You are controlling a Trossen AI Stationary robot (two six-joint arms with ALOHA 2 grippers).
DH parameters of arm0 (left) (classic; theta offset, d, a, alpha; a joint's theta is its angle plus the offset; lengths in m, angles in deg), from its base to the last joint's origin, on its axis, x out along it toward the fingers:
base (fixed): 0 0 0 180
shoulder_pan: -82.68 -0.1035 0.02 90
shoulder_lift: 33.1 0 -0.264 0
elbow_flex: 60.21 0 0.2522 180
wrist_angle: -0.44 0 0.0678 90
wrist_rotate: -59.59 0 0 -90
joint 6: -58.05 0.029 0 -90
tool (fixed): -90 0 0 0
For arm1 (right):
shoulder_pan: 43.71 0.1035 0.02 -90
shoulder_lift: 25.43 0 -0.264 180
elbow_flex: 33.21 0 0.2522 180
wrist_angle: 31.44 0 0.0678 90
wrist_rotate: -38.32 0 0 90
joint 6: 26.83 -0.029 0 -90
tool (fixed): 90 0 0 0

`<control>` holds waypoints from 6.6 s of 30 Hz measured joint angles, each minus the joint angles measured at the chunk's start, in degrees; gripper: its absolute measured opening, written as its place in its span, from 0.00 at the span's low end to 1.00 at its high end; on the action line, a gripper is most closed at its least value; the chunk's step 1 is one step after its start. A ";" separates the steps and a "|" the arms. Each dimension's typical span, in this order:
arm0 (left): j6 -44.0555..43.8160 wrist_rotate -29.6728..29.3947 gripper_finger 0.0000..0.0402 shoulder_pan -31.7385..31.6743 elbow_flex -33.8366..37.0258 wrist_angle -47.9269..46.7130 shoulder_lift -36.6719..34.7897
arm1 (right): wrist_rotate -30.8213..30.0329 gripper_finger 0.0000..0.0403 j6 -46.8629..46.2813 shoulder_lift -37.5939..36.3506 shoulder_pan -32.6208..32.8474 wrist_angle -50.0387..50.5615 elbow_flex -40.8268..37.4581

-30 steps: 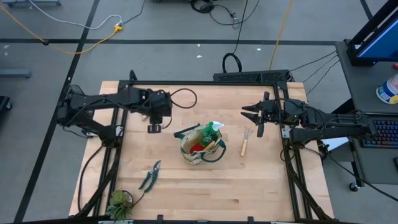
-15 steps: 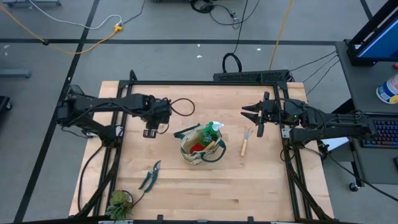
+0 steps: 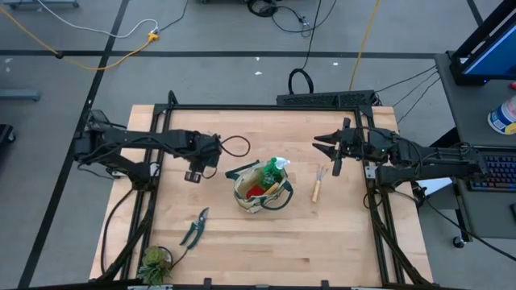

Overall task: Pick & Place Garden tools in Gardening bag
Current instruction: Put the trowel into the gardening bag

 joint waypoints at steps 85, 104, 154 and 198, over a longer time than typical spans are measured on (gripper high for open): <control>10.37 -5.28 0.16 -7.85 3.14 12.69 9.92 | -0.02 0.24 0.03 -0.02 0.00 0.01 -0.02; 1.83 -25.77 0.16 -7.25 -22.10 5.53 -1.42 | 0.15 0.24 -0.03 0.00 0.00 -0.03 -0.02; -46.98 -50.82 0.16 -10.12 -27.55 41.75 -1.86 | 0.20 0.24 1.61 0.00 0.00 -0.01 -0.02; -83.02 -54.70 0.16 31.16 -27.53 38.98 7.45 | 0.46 0.24 3.35 0.01 0.02 0.67 -0.02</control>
